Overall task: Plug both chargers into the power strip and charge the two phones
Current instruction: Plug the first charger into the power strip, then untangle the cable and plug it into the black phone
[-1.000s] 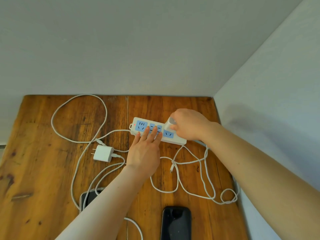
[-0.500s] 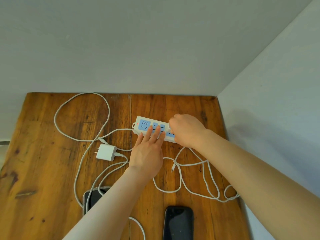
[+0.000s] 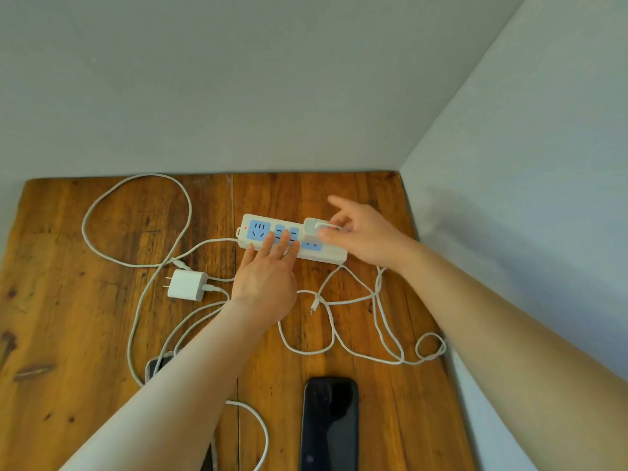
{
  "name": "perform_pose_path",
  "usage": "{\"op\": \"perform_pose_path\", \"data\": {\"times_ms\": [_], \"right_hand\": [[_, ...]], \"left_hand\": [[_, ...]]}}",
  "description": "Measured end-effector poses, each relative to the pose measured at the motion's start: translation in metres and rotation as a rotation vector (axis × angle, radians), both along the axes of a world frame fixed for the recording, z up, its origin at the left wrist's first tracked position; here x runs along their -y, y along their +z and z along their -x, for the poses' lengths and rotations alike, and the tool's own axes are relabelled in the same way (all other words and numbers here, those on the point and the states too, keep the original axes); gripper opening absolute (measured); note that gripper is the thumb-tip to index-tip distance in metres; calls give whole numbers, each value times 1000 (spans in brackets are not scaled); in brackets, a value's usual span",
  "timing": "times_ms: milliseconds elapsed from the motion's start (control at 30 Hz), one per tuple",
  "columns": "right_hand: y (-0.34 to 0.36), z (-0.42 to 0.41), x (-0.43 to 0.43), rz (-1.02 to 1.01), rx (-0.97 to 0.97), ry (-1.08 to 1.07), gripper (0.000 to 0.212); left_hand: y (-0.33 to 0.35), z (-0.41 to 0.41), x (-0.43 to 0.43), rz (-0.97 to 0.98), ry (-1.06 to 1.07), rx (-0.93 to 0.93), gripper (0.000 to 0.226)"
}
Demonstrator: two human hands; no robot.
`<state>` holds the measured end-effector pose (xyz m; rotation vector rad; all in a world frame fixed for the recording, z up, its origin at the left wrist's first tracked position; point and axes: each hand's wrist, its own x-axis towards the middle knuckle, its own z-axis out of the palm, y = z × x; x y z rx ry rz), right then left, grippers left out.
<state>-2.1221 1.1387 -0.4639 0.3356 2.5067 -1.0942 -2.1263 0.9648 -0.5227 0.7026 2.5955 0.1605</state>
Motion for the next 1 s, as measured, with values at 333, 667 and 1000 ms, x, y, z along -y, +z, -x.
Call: {"op": "perform_pose_path", "data": {"times_ms": [333, 667, 1000], "right_hand": [[-41, -109, -54, 70, 144, -555, 17], [-90, -138, -8, -103, 153, -415, 22], [59, -177, -33, 574, -387, -992, 23]], "left_hand": [[12, -72, -8, -479, 244, 215, 54], [17, -90, -6, -751, 459, 279, 17], [76, -93, 21, -982, 1017, 298, 26]]}}
